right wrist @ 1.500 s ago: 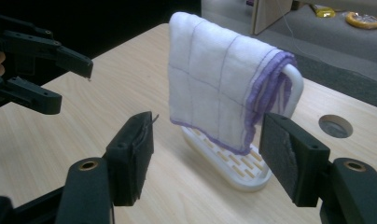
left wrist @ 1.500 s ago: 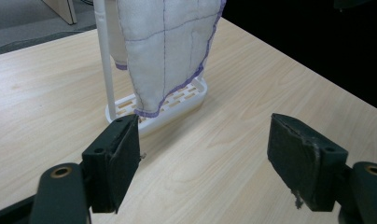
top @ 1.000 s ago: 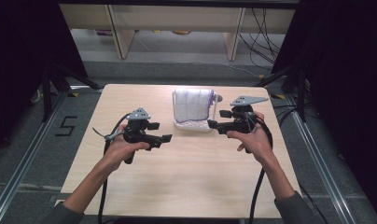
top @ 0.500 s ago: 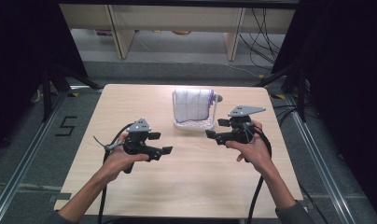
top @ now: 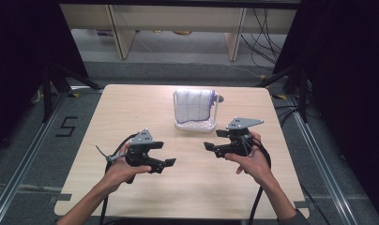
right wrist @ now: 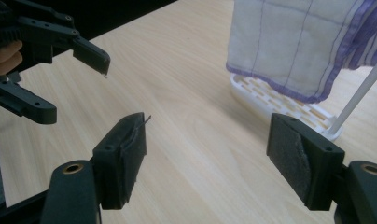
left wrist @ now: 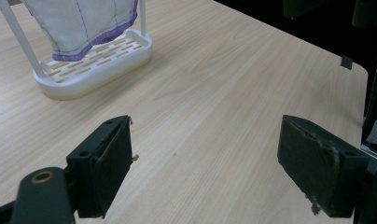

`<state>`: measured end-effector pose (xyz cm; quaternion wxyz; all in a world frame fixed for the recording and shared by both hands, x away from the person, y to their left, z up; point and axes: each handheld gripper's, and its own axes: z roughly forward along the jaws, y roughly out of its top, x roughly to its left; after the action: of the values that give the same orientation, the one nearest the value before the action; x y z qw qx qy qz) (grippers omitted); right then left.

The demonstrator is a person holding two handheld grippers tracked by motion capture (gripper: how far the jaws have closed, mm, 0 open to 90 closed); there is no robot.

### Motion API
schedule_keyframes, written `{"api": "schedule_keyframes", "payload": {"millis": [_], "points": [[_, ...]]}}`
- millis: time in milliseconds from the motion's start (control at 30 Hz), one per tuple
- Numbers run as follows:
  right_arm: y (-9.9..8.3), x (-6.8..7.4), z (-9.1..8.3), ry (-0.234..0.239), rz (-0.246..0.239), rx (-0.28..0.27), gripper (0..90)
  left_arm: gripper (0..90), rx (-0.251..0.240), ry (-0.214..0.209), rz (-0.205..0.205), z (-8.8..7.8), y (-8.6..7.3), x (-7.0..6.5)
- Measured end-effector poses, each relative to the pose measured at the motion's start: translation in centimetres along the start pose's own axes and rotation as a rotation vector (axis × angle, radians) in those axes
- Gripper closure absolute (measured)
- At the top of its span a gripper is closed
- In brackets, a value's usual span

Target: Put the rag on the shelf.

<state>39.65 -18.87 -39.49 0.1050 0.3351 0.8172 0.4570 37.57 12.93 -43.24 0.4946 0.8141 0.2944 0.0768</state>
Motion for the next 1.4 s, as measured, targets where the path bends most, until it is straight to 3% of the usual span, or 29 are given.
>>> {"api": "schedule_keyframes", "payload": {"millis": [100, 267, 333, 433, 467, 500, 633, 667, 700, 733, 767, 800, 867, 967, 1033, 1167, 1233, 1300, 1400], "points": [[-0.5, 0.0, 0.3, -0.007, -0.015, 0.0, 29.2, 17.6, 0.006, -0.002, 0.006, -0.1, -0.4, -0.2], [-1.3, 0.3, 0.9, 0.014, 0.007, 0.016, 29.2, 17.6, 0.002, 0.002, 0.011, -0.2, -1.3, -0.6], [-1.6, 0.5, 1.0, 0.002, 0.007, 0.017, 29.2, 17.6, 0.013, 0.008, 0.01, -0.2, -1.8, -0.7], [-2.2, 0.6, 1.4, 0.027, -0.009, 0.004, 29.1, 17.6, 0.02, 0.02, 0.008, -0.2, -2.5, -0.8], [-2.3, 0.7, 1.4, 0.032, 0.01, 0.018, 29.1, 17.6, 0.023, 0.021, 0.004, -0.3, -2.8, -0.8], [-2.4, 0.6, 1.6, 0.035, -0.02, 0.014, 29.0, 17.6, 0.025, 0.021, -0.01, -0.3, -3.2, -0.8], [-3.2, 1.1, 2.1, 0.044, 0.002, 0.034, 28.7, 17.5, 0.041, 0.018, -0.012, -0.4, -4.4, -1.1], [-3.2, 0.9, 2.1, 0.043, -0.026, 0.05, 28.2, 17.5, 0.042, 0.027, -0.009, -0.4, -4.6, -1.2], [-3.4, 1.1, 2.2, 0.045, -0.012, 0.041, 28.2, 17.5, 0.037, 0.026, -0.009, -0.4, -4.8, -1.3], [-3.5, 0.9, 2.4, 0.048, -0.034, 0.032, 28.2, 17.4, 0.032, 0.029, -0.011, -0.4, -5.0, -1.3], [-3.6, 1.2, 2.3, 0.047, 0.0, 0.049, 28.2, 17.4, 0.042, 0.03, -0.013, -0.5, -5.1, -1.3], [-3.8, 1.1, 2.4, 0.041, -0.022, 0.047, 28.2, 17.3, 0.036, 0.041, -0.014, -0.6, -5.3, -1.5], [-4.1, 1.0, 2.2, 0.036, -0.015, 0.057, 28.2, 17.3, 0.033, 0.034, -0.03, -0.6, -5.6, -1.6], [-4.7, 1.4, 2.0, 0.051, 0.025, 0.063, 27.9, 16.6, 0.044, 0.031, -0.028, -0.8, -6.2, -1.8], [-5.4, 1.3, 2.0, 0.038, 0.006, 0.063, 27.9, 16.5, 0.043, 0.039, -0.026, -0.8, -6.6, -2.0], [-6.8, 1.8, 2.0, 0.037, 0.035, 0.082, 27.9, 16.5, 0.059, 0.035, -0.016, -1.1, -7.2, -2.3], [-7.4, 1.8, 2.0, 0.035, 0.037, 0.089, 27.9, 16.5, 0.039, 0.035, -0.042, -1.3, -7.6, -2.5], [-7.9, 1.6, 1.8, 0.007, 0.011, 0.104, 27.8, 16.5, 0.054, 0.037, -0.037, -1.5, -7.9, -2.5], [-8.6, 1.5, 1.5, -0.003, 0.023, 0.112, 27.5, 16.5, 0.048, 0.046, -0.051, -1.4, -8.5, -2.7]]}}
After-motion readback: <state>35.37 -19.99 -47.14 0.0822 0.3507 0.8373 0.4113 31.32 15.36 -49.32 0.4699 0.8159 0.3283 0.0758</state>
